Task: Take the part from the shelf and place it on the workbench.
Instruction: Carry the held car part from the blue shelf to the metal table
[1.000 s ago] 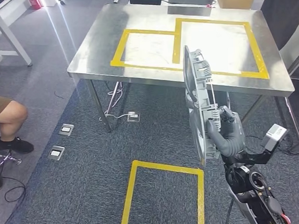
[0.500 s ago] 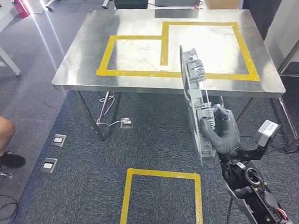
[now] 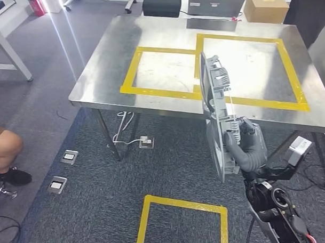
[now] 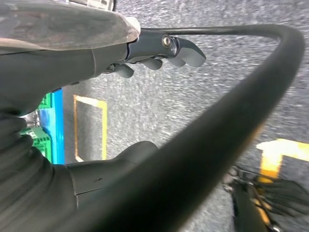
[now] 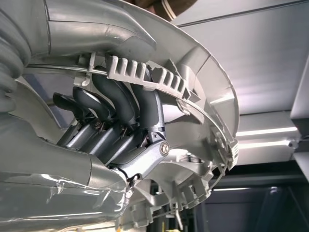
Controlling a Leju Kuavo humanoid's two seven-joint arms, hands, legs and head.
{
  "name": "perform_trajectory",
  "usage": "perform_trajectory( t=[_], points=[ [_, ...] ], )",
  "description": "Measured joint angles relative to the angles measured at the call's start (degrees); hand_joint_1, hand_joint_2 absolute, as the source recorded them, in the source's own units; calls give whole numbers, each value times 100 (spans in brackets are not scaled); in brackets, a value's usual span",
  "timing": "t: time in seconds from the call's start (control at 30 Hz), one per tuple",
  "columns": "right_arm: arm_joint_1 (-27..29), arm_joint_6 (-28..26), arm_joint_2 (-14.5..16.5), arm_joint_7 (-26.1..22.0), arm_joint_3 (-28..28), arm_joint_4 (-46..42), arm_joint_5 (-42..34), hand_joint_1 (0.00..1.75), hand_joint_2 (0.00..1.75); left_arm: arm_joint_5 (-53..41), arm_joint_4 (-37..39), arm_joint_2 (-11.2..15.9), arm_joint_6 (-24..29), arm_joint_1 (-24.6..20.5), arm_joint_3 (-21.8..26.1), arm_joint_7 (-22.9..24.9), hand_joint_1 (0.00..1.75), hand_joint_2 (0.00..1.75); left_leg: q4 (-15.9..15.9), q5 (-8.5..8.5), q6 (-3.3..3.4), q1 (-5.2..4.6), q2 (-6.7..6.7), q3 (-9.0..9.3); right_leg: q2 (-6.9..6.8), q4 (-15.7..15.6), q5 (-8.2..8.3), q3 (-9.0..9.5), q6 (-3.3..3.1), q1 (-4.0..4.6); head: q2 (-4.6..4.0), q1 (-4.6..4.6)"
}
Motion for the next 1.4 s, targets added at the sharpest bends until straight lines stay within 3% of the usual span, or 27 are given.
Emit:
perform_trajectory(
  t=[0.07, 0.1, 0.17, 0.2, 0.27, 0.33, 0.4, 0.43, 0.47, 0.53, 0.57, 0.6, 0.7, 0.77, 0.8, 0.87, 0.9, 0.93, 0.97, 1.03, 1.07, 1.1, 1.27, 1.4],
  points=[
    [4, 1, -1, -2, -4, 1, 0, 175, 175, -1, 1, -15, 0, -9, -4, 3, 0, 175, -32, -138, -42, 8, -14, 132, 6, -507, 594, 53, -76, 69, 0, 24],
    [1, 1, -1, -3, -6, -2, 1, 175, 175, -1, 2, -21, 0, -21, -6, 5, 0, 175, -35, -174, -71, 18, -18, 182, 12, -609, 690, 84, -100, 99, 0, 20],
    [-20, 2, 1, 1, -4, -13, 1, 175, 175, 2, 2, -21, 0, -44, -9, 6, 0, 175, 20, -162, -136, 40, -16, 219, 22, -697, 627, 252, -148, 114, 0, 22],
    [-35, 1, 0, 2, -8, -16, -1, 175, 175, 3, 2, -27, 0, -51, -12, 7, 0, 175, 197, -109, -162, 43, -8, 162, 25, -759, 605, 337, -181, 104, 0, 19],
    [-68, 1, -1, -1, -13, -19, -4, 175, 175, 1, 2, -37, 0, -63, -20, 7, 0, 175, 856, -79, -209, 54, 6, -250, 22, -855, 552, 519, -231, 72, 0, -2],
    [-85, -2, -2, -3, -8, -17, -4, 175, 175, -2, 2, -39, 0, -67, -28, 7, 0, 175, 1554, -331, -260, 67, 17, -832, 20, -897, 445, 666, -247, 54, 0, -53],
    [-77, -4, -2, -3, -2, -15, -4, 175, 175, -2, 2, -32, 0, -53, -34, 6, 0, 175, 1731, -664, -300, 80, 25, -1235, 32, -905, 287, 859, -229, 25, 0, -114],
    [-71, -4, -2, -3, -1, -14, -4, 175, 175, -2, 2, -24, 0, -41, -37, 4, 0, 175, 1564, -671, -313, 87, 29, -1322, 40, -905, 197, 977, -213, 9, 0, -148],
    [-65, -4, -2, -3, 0, -13, -5, 175, 175, -2, 2, -16, 0, -29, -38, 2, 0, 175, 1255, -485, -319, 95, 35, -1338, 46, -906, 106, 1092, -194, -3, 0, -183],
    [-59, -3, -2, -3, 5, -10, -5, 175, 175, -2, 2, -2, 0, -9, -43, 0, 0, 175, 522, 261, -313, 102, 62, -1290, 52, -905, -79, 1256, -144, -5, 0, -262],
    [-62, -3, -2, -5, 5, -9, -5, 175, 175, -2, 2, 4, 0, -7, -45, -1, 0, 175, 287, 549, -299, 96, 79, -1261, 51, -918, -178, 1312, -114, 4, 0, -288],
    [-65, -4, -2, -5, 5, -10, -4, 175, 175, -2, 2, 8, 0, -9, -48, -2, 0, 175, 151, 707, -275, 92, 90, -1236, 51, -926, -239, 1397, -82, 15, 0, -302],
    [-75, -8, -2, -8, 1, -17, -3, 175, 175, 0, 2, 2, 0, -21, -52, -20, 0, 175, 81, 783, -171, 107, 116, -1075, 44, -871, -286, 1578, 19, 18, 0, -267],
    [-79, -9, -2, -13, -1, -17, -4, 175, 175, 3, 2, 7, -1, -24, -61, -36, 0, 175, 75, 767, -111, 111, 120, -962, 26, -400, -384, 1343, 73, 5, 0, -196],
    [-72, -9, -2, -15, 1, -17, -4, 175, 175, 2, 2, 12, -5, -28, -68, -39, 0, 175, 74, 721, -90, 104, 119, -922, 17, -21, -516, 1124, 94, 1, 0, -162],
    [-28, -13, -2, -16, 1, -17, -5, 175, 175, -1, 2, 16, -25, -33, -81, -45, 0, 175, 75, 619, -72, 95, 109, -829, 10, 600, -933, 661, 116, -2, 0, -123],
    [1, -15, -2, -14, 1, -17, -5, 175, 175, -2, 2, 17, -35, -31, -87, -48, 0, 175, 75, 562, -69, 91, 97, -764, 9, 685, -1084, 520, 114, -3, 0, -108],
    [26, -21, -2, -13, -3, -17, -5, 175, 175, -2, 2, 16, -43, -26, -90, -49, 0, 175, 75, 504, -70, 86, 85, -686, 8, 585, -1085, 459, 99, -2, 0, -87],
    [43, -36, -2, -13, -9, -17, -5, 175, 175, -2, 2, 15, -46, -21, -92, -49, 0, 175, 74, 446, -74, 80, 75, -599, 7, 305, -882, 469, 72, 2, 0, -56],
    [74, -90, -7, -28, -28, -29, -11, 175, 175, -10, 3, 9, -52, -16, -99, -49, 0, 175, 62, 345, -94, 72, 61, -455, 6, -366, -161, 535, -4, 27, 0, -4],
    [92, -128, -9, -43, -38, -43, -23, 175, 175, -18, 3, 6, -55, -26, -108, -49, 0, 175, 57, 309, -113, 71, 51, -415, 6, -593, 114, 548, -33, 48, 0, 15],
    [110, -167, -11, -60, -48, -68, -46, 175, 175, -29, 4, 6, -59, -37, -118, -50, 0, 175, 55, 289, -138, 72, 42, -391, 6, -695, 281, 542, -55, 70, 0, 30],
    [163, -357, -17, -183, -161, -205, -164, 175, 175, -97, 4, 13, -81, -36, -145, -83, 0, 175, 57, 235, -103, 57, 35, -374, 36, -732, 363, 604, 29, 71, 0, -9],
    [172, -724, -19, -303, -236, -267, -39, 175, 175, -106, 4, 20, -85, -52, -160, -116, 0, 175, -7, 239, -108, 54, 36, -357, 42, -732, 343, 591, 0, 69, 0, -74]
  ],
)
